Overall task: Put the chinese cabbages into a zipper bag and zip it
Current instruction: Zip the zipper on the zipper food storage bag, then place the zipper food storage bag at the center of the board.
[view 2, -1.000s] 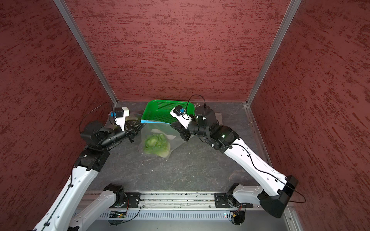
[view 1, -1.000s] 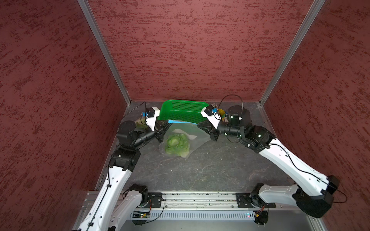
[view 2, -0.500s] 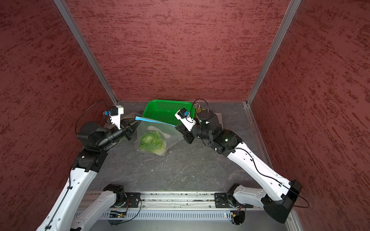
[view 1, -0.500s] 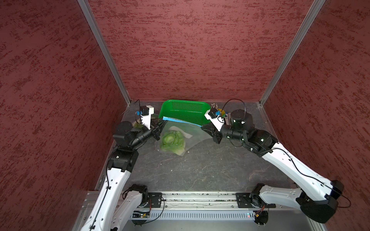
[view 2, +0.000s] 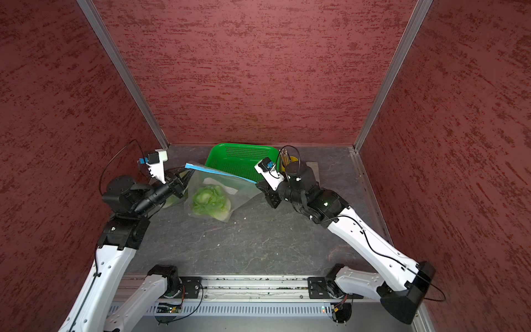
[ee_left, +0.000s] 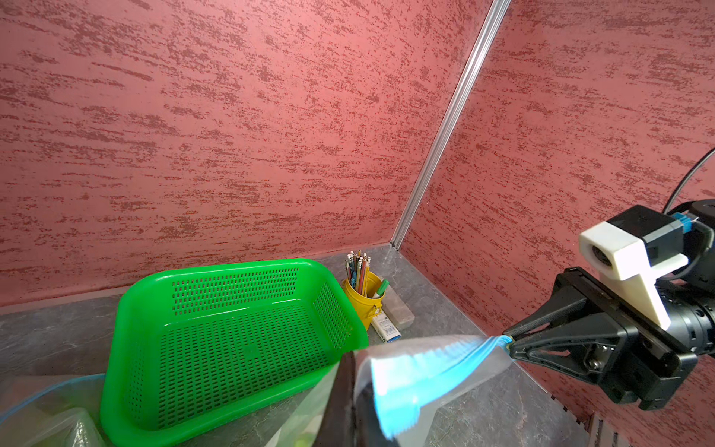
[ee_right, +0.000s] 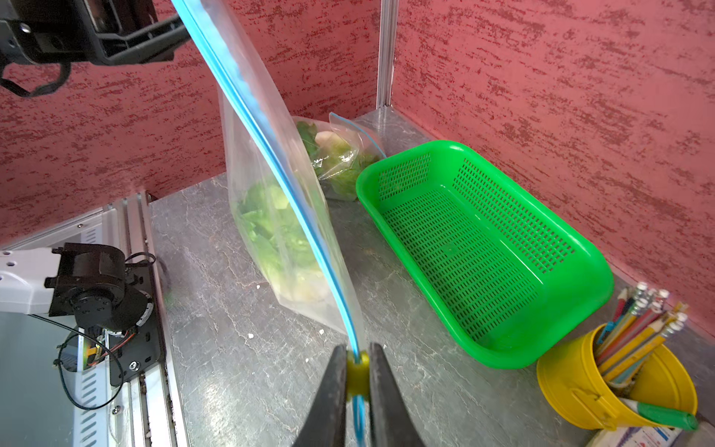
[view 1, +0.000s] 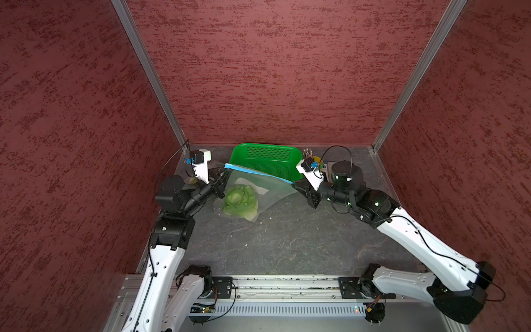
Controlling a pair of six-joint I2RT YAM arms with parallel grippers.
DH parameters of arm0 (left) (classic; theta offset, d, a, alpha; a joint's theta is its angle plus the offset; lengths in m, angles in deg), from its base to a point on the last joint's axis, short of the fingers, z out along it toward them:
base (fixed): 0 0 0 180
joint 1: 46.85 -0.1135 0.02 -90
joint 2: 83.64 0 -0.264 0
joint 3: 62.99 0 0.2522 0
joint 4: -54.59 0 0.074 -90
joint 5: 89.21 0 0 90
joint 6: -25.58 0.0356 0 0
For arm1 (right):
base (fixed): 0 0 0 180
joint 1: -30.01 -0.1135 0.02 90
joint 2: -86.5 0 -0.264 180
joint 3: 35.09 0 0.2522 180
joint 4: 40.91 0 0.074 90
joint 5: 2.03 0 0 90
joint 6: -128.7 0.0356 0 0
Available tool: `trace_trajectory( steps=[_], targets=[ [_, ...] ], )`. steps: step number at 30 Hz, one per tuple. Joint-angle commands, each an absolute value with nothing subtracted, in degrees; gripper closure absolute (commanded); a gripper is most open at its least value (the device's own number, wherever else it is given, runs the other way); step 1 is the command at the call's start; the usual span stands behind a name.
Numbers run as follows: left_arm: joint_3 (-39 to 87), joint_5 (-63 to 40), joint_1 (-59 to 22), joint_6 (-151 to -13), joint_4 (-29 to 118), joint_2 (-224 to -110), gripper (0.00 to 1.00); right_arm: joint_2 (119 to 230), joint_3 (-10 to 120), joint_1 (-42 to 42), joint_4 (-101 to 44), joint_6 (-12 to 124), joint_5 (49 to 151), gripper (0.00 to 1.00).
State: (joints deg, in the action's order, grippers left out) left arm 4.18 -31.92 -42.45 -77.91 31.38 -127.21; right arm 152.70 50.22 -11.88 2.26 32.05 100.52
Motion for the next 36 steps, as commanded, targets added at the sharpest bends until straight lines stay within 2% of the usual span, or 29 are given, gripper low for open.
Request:
trace_trajectory(
  steps=[1,7,12,16,18,20,23,29,33,36],
  targets=[
    [6.1,-28.4,-43.8,-79.1,33.6,-126.1,1.00,151.1,49.2,-10.8,4.5,33.0,95.9,0.87],
    [5.8,-27.5,-44.2,-79.8,32.8,-126.3,1.00,150.6,48.4,-10.8,3.5,33.5,95.4,0.84],
    [4.8,-27.0,-44.1,-81.9,33.5,-126.7,1.00,151.3,50.7,-10.8,-1.4,36.1,99.4,0.64],
    [8.3,-22.4,-43.8,-84.3,28.3,-128.4,1.00,151.4,51.7,-10.7,-5.9,41.1,97.4,0.54],
    [8.6,-19.3,-42.6,-85.2,27.5,-127.9,1.00,151.7,51.8,-10.1,-6.9,44.1,95.9,0.46],
    [7.6,-15.6,-40.2,-86.5,28.1,-127.0,1.00,152.1,52.0,-8.8,-6.9,48.1,94.2,0.45],
    [5.2,-7.3,-31.0,-87.5,29.0,-127.4,1.00,152.7,51.5,-6.3,-6.9,55.9,90.9,0.43],
    [-5.9,14.1,0.9,-90.9,39.8,-134.0,1.00,151.2,47.1,-1.0,-6.9,65.4,89.4,0.40],
    [-7.9,17.4,14.3,-96.7,47.4,-145.3,1.00,150.0,43.7,3.7,-7.3,68.8,90.4,0.40],
    [-6.3,16.2,18.1,-99.5,51.0,-152.9,1.00,148.8,40.7,7.3,-8.6,70.8,92.6,0.39]
  ],
)
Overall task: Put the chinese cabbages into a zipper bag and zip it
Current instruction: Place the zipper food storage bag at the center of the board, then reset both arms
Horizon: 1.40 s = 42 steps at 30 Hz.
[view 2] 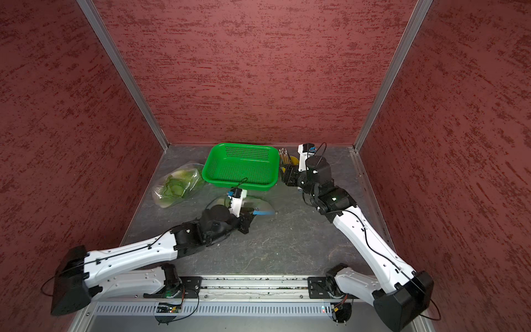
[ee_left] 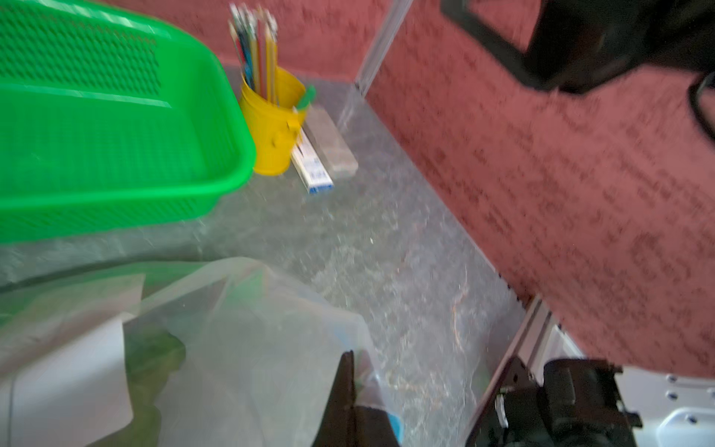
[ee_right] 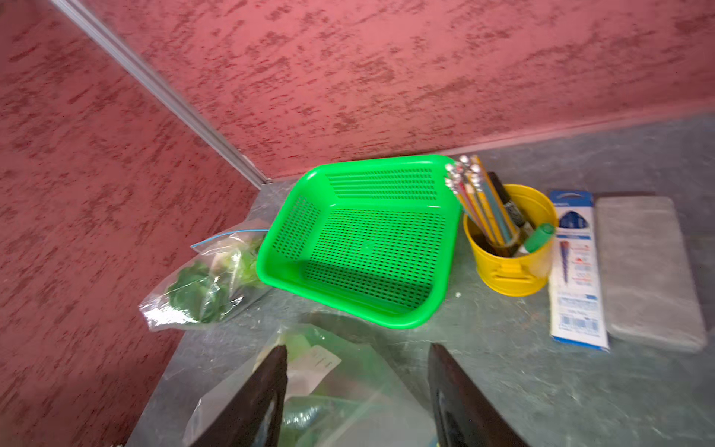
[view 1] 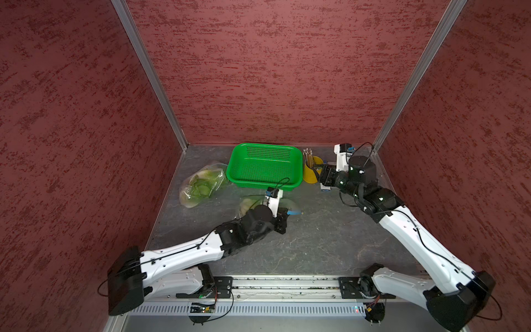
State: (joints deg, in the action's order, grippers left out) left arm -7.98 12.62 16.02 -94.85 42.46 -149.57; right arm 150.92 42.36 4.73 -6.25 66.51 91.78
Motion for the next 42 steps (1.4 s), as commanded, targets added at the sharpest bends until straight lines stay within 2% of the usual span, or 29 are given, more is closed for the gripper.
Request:
trace_trajectory(
  steps=[1,5,9,10,11,12,15,17,20,25,28,31,36,38,42],
  targets=[
    [-5.4,14.1,18.4,-99.9,52.0,-155.4,1.00,148.5,39.7,8.3,-9.2,71.3,93.2,0.39],
    [1.5,11.2,21.1,-101.0,50.3,-165.6,0.99,147.4,35.7,12.2,-11.4,73.2,96.0,0.38],
    [9.7,7.6,22.9,-101.0,47.3,-176.8,0.91,146.8,32.1,15.0,-14.2,74.7,95.5,0.37],
    [10.9,6.9,23.2,-100.8,47.4,-178.7,0.86,146.8,31.5,15.5,-14.5,74.9,95.3,0.38],
    [11.7,6.3,23.7,-100.2,47.9,-180.0,0.77,146.9,31.1,15.9,-14.4,75.0,95.1,0.38],
    [12.4,6.3,24.0,-99.7,47.4,-180.6,0.73,146.8,30.8,16.3,-14.4,74.8,95.1,0.37],
    [13.3,9.8,25.0,-96.6,45.2,-179.1,0.70,145.9,29.6,16.9,-14.0,73.6,92.8,0.36],
    [13.7,12.6,25.1,-94.3,42.4,-176.5,0.55,145.3,28.7,17.6,-13.8,72.2,90.3,0.35],
    [12.7,17.6,25.3,-91.5,38.7,-171.2,0.36,144.7,28.0,18.8,-13.2,70.8,86.4,0.28],
    [8.1,30.6,24.0,-90.6,31.5,-158.1,0.14,144.8,27.0,20.0,-14.0,68.2,79.2,0.20],
    [5.7,32.8,17.2,-92.7,22.7,-149.9,0.02,144.6,24.8,20.3,-15.7,66.2,70.4,0.12],
    [2.1,33.2,6.3,-92.6,16.1,-142.7,0.00,143.9,20.7,21.0,-20.1,65.1,62.3,0.01],
    [-4.4,26.0,-19.2,-87.0,14.0,-135.0,0.00,145.0,14.5,22.6,-29.8,61.7,52.5,0.01],
    [-8.6,24.3,-27.2,-83.4,17.8,-133.5,0.00,146.6,11.0,23.2,-36.7,58.8,49.1,0.01],
    [-15.8,19.7,-38.3,-80.8,25.5,-134.5,0.00,150.7,5.7,25.0,-48.1,55.2,48.9,0.01]
  ],
)
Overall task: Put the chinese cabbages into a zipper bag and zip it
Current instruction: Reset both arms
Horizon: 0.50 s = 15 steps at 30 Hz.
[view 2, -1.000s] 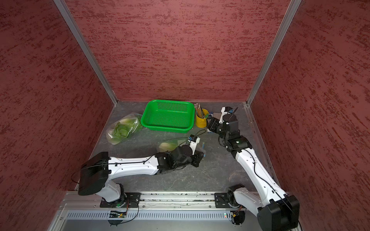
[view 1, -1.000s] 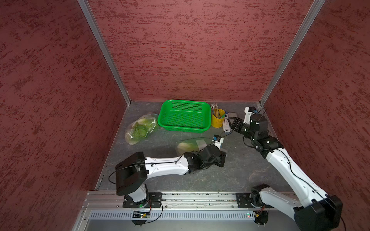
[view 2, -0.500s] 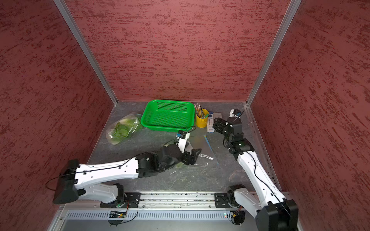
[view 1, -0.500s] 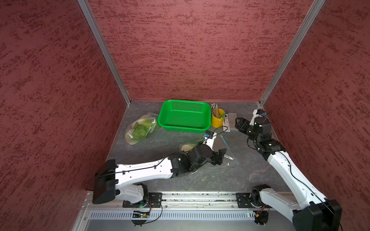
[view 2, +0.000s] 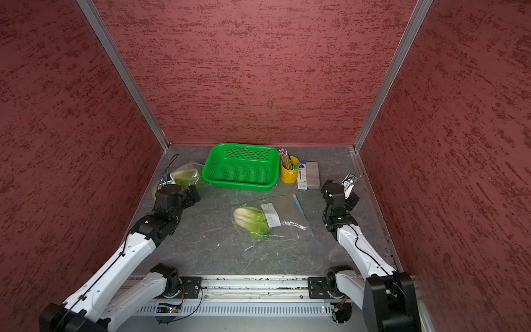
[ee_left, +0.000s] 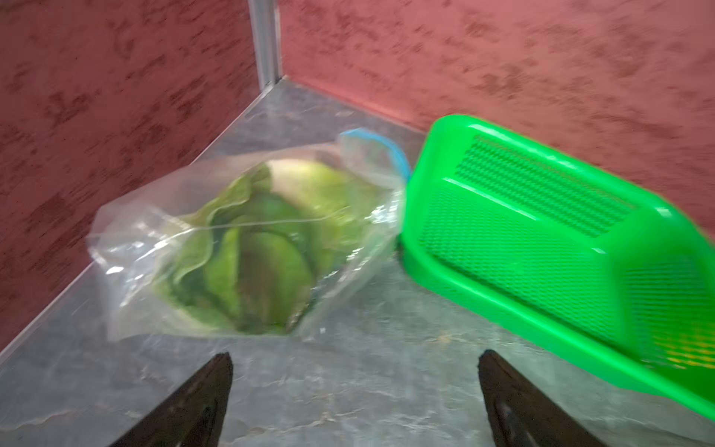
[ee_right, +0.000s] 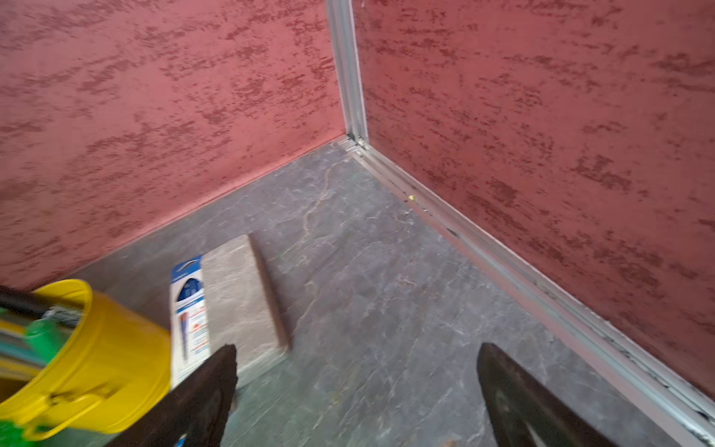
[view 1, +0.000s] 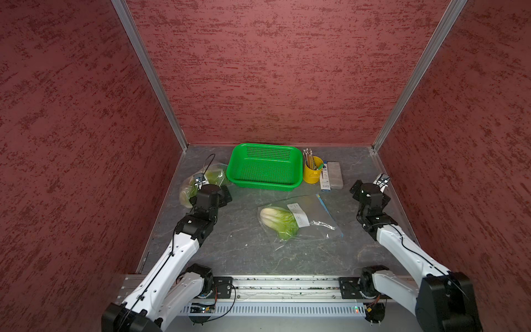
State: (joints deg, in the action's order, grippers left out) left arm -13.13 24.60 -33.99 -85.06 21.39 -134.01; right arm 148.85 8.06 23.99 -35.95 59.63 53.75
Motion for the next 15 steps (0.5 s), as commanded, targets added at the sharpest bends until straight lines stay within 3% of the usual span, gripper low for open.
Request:
trace_trajectory(
  steps=[1,6,10,15],
  targets=[
    [-17.6,19.5,-39.3,-79.8,27.8,-134.7,0.00,151.6,4.2,25.2,-51.6,53.5,49.4,0.01],
    [-21.8,14.3,-44.5,-74.0,38.0,-139.7,0.00,157.1,-0.9,26.8,-63.9,49.9,55.8,0.01],
    [-29.2,8.4,-49.7,-69.6,55.5,-144.2,0.00,162.5,-2.9,27.3,-72.8,46.3,60.0,0.01],
    [-29.3,1.3,-53.4,-68.9,69.9,-152.5,0.00,167.7,-1.8,27.7,-82.5,41.8,65.3,0.01]
  ],
)
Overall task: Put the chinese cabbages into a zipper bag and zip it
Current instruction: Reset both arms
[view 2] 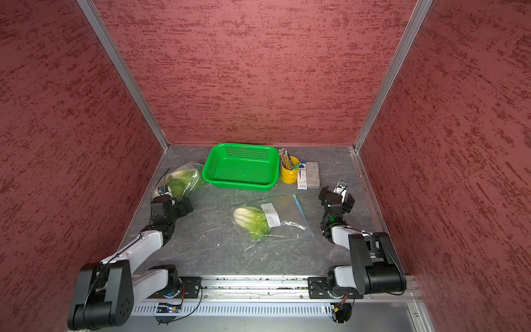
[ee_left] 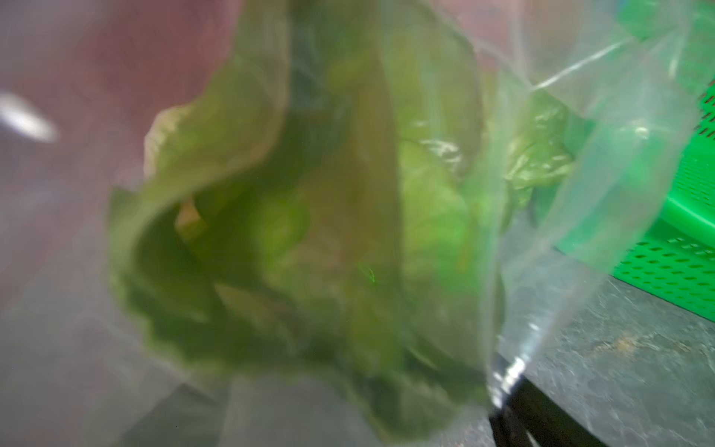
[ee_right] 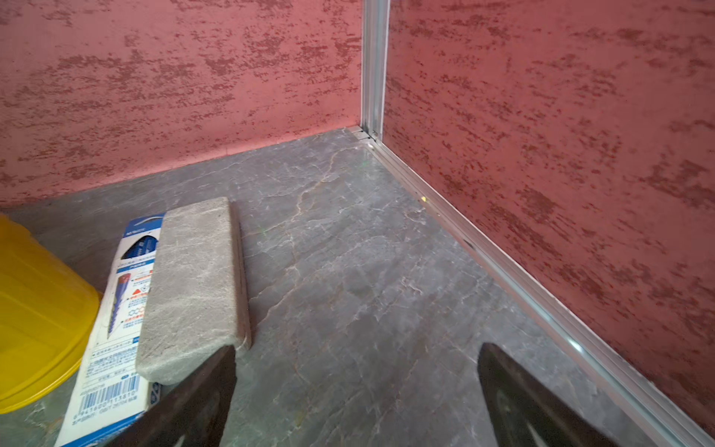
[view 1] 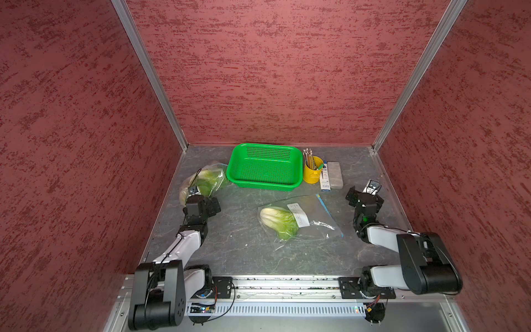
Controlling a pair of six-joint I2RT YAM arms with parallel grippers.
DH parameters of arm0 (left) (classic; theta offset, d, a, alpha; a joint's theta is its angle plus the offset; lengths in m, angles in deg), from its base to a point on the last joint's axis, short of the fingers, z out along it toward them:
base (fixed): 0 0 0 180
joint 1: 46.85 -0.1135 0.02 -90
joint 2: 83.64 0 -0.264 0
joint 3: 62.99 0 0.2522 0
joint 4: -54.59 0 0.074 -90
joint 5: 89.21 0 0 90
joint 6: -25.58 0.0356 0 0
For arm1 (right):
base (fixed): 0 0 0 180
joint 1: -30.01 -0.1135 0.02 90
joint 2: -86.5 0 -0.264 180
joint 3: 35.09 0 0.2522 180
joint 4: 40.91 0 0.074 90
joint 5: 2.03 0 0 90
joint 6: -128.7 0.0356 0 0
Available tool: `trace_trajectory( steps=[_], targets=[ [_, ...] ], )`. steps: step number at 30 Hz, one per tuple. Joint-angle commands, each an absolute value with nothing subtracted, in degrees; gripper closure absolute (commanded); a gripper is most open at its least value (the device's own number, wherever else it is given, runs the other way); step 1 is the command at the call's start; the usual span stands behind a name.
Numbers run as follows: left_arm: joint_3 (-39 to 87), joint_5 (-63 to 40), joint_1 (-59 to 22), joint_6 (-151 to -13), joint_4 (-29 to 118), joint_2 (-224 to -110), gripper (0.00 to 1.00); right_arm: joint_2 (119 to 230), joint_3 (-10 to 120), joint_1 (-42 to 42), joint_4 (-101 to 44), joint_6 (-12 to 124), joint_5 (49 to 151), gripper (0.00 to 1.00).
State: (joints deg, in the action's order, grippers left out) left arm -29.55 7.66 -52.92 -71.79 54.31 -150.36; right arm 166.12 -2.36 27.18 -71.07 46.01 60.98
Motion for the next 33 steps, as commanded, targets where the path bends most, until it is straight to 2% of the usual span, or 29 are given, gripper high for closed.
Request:
trace_trajectory(
  steps=[1,3,6,9,12,14,16,33],
  targets=[
    [-29.6,0.4,-53.4,-69.0,73.4,-154.0,0.00,168.7,-1.9,27.9,-85.5,40.7,66.0,0.01],
    [-29.9,-3.3,-53.1,-67.2,78.7,-156.2,0.00,171.0,-3.2,29.6,-90.6,41.3,72.4,0.01],
    [-30.0,-3.4,-51.9,-65.9,85.2,-159.8,0.00,171.9,-5.5,30.1,-94.6,41.3,75.2,0.01],
    [-29.4,-5.6,-51.1,-65.1,88.5,-163.8,0.00,175.0,-10.7,30.1,-107.3,39.1,79.8,0.01],
    [-31.0,-2.2,-47.8,-62.3,100.8,-172.5,0.00,175.0,-9.0,30.3,-103.7,39.7,79.9,0.01],
    [-27.6,0.8,-47.0,-62.7,91.4,-170.6,0.00,174.6,-9.1,30.6,-103.0,39.8,80.2,0.01],
    [-27.4,-0.9,-49.0,-64.6,91.3,-171.4,0.00,174.6,-9.5,30.6,-103.8,39.7,80.0,0.01],
    [-27.7,-0.7,-48.0,-63.0,92.2,-171.4,0.00,174.7,-9.4,30.6,-103.8,39.7,80.1,0.01]
  ],
)
